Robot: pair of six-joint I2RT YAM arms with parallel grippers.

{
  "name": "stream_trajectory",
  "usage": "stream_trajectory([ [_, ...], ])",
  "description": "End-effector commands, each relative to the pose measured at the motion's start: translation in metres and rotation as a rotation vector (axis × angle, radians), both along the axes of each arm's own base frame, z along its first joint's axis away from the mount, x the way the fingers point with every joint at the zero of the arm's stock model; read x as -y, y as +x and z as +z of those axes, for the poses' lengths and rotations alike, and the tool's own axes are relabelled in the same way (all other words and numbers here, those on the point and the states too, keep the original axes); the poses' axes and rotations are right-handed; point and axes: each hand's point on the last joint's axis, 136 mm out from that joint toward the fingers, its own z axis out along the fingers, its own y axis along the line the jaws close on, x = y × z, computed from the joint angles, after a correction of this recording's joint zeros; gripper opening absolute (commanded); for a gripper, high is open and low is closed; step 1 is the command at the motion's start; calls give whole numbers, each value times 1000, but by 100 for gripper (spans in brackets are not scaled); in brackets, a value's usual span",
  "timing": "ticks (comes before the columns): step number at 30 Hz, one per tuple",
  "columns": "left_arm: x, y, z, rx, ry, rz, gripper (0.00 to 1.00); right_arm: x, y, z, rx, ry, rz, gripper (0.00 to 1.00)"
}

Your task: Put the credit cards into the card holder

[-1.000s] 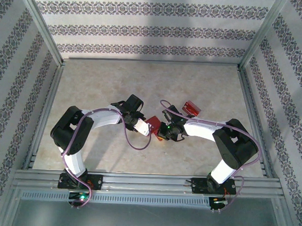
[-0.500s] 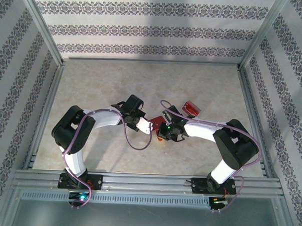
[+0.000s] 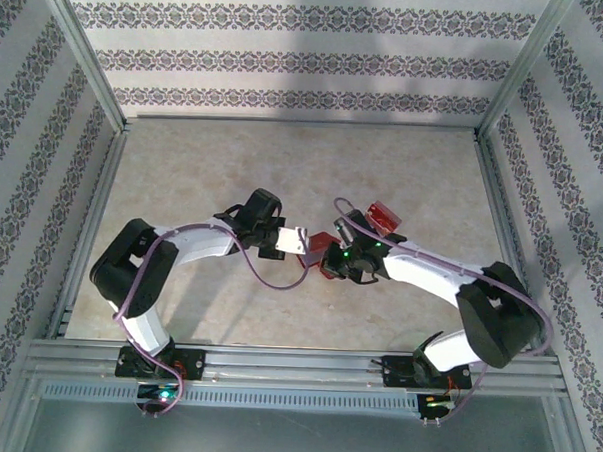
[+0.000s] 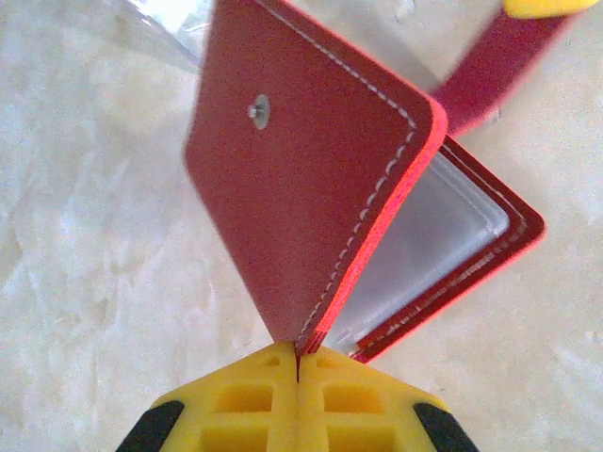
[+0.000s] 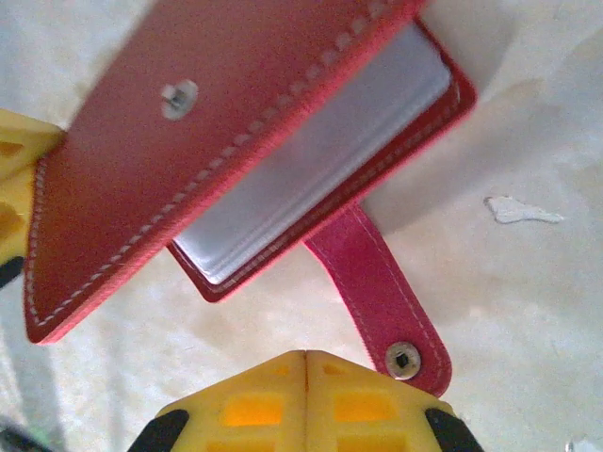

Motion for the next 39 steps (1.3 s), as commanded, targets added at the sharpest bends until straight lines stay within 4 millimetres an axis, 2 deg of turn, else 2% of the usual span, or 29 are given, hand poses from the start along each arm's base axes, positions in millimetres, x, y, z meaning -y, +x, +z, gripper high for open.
stream_trajectory([
  [1,1,-5,15,-85,-109,90,0,15,0,1,1,-29,-56,0],
  [7,-3,-15,22,-160,-173,184,0,16,9,7,21,-27,-72,0],
  [14,4,-38,28,-315,-258,286,0,6,21,9,43,6,-79,0],
  [21,8,-60,7,-438,-286,350,0,-11,30,9,41,19,-48,0],
  [27,8,-76,-5,-544,-316,395,0,-24,33,-1,21,6,-16,0],
  [29,6,-80,-8,-555,-314,397,10,-32,34,-5,6,7,5,0],
  [31,4,-80,-7,-545,-308,403,31,-41,35,-10,-9,1,29,0],
  [33,1,-79,-3,-540,-303,422,44,-49,36,-13,-18,-4,47,0],
  [39,-12,-90,24,-584,-291,445,63,-74,40,-12,-26,-18,115,0],
])
